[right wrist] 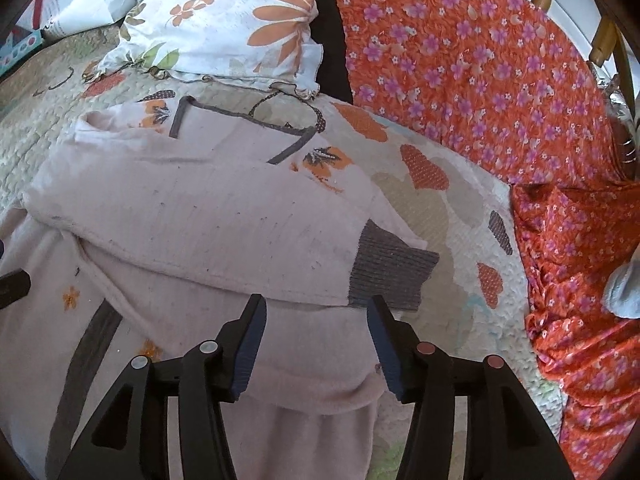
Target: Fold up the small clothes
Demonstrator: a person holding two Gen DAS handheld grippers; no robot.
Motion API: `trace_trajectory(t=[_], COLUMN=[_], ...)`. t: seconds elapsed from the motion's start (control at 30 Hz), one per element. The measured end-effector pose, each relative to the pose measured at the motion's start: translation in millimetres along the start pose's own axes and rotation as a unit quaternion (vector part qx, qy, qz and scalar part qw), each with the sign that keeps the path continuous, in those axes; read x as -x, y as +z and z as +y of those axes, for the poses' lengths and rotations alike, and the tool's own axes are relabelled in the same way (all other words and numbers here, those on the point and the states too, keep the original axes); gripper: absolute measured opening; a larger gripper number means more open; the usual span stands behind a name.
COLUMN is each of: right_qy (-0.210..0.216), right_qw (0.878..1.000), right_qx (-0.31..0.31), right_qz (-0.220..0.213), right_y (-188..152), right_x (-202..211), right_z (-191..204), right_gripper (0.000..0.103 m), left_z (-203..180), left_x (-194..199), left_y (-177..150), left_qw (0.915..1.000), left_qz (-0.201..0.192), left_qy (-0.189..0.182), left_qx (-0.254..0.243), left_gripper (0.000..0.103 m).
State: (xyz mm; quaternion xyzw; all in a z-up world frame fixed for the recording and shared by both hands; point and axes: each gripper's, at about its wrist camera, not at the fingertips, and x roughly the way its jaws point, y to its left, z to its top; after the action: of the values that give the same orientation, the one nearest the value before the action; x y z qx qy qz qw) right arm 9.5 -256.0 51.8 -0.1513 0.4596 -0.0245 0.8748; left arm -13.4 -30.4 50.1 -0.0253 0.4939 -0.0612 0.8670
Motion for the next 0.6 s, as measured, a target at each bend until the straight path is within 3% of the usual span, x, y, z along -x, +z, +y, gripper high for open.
trace_trajectory(t=[0.6], right_qy=[-0.017], right_qw=[1.000], right_qx=[-0.006], right_qz=[0.016], right_y=[-20.8], right_x=[20.4], right_z=[-7.5], right_gripper=[0.059], left_z=[-19.3], left_x=[15.1], left_y=[-22.4], left_qw=[0.9991], left_qz=[0.010], left_qy=[-0.033], left_qx=[-0.025], left_gripper=[0.073])
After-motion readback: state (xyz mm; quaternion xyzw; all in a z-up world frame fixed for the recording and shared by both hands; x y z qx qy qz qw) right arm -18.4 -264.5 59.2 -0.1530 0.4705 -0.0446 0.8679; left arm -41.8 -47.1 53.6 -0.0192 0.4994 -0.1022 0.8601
